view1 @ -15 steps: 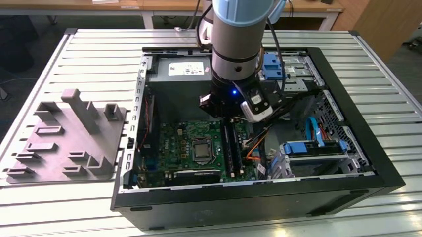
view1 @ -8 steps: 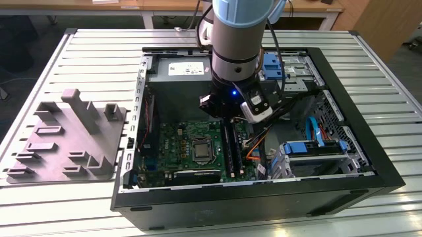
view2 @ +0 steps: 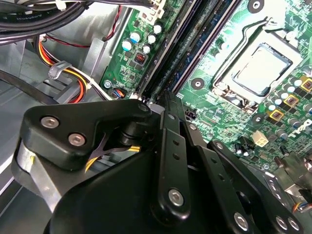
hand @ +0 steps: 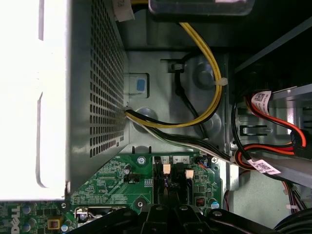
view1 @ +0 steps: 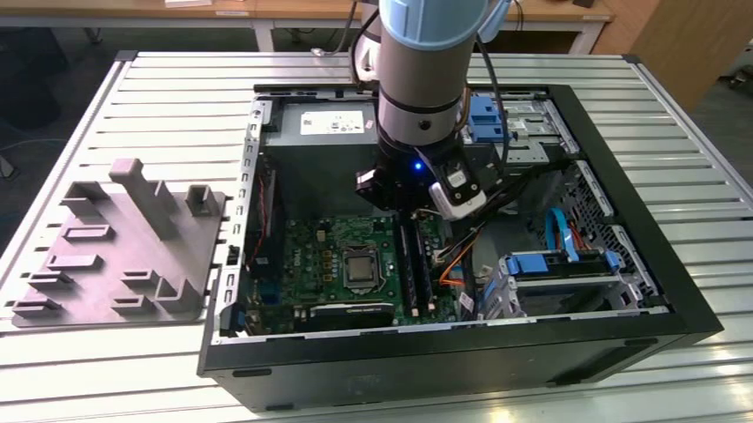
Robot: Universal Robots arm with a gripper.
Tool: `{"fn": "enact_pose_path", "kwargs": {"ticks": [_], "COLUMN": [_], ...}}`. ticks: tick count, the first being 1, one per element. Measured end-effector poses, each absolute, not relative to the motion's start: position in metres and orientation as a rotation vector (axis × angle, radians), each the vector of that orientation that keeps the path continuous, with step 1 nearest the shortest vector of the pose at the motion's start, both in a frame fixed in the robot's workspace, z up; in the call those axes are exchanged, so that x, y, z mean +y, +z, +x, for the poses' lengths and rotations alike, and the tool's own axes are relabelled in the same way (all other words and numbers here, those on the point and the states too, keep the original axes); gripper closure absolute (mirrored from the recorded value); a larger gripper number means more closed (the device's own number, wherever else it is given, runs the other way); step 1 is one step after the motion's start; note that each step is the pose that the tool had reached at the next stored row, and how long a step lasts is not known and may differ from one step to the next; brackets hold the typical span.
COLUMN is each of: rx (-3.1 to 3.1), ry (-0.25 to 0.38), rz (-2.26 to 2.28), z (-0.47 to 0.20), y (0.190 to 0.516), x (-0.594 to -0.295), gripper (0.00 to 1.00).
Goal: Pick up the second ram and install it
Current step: 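Press down the second ram until it locks into place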
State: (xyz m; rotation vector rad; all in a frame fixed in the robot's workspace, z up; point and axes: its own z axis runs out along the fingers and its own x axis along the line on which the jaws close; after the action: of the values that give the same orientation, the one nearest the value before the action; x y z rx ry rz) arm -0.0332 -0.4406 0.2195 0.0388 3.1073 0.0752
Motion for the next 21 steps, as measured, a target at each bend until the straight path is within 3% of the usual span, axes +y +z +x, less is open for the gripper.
{"fn": "enact_pose_path", "kwargs": {"ticks": [21], "rx": [3.107], "ry": [0.078], "rz": [0.039], "z": [-0.0331], "y": [0.2222], "x": [-0.4404], "gripper": [0.90]}}
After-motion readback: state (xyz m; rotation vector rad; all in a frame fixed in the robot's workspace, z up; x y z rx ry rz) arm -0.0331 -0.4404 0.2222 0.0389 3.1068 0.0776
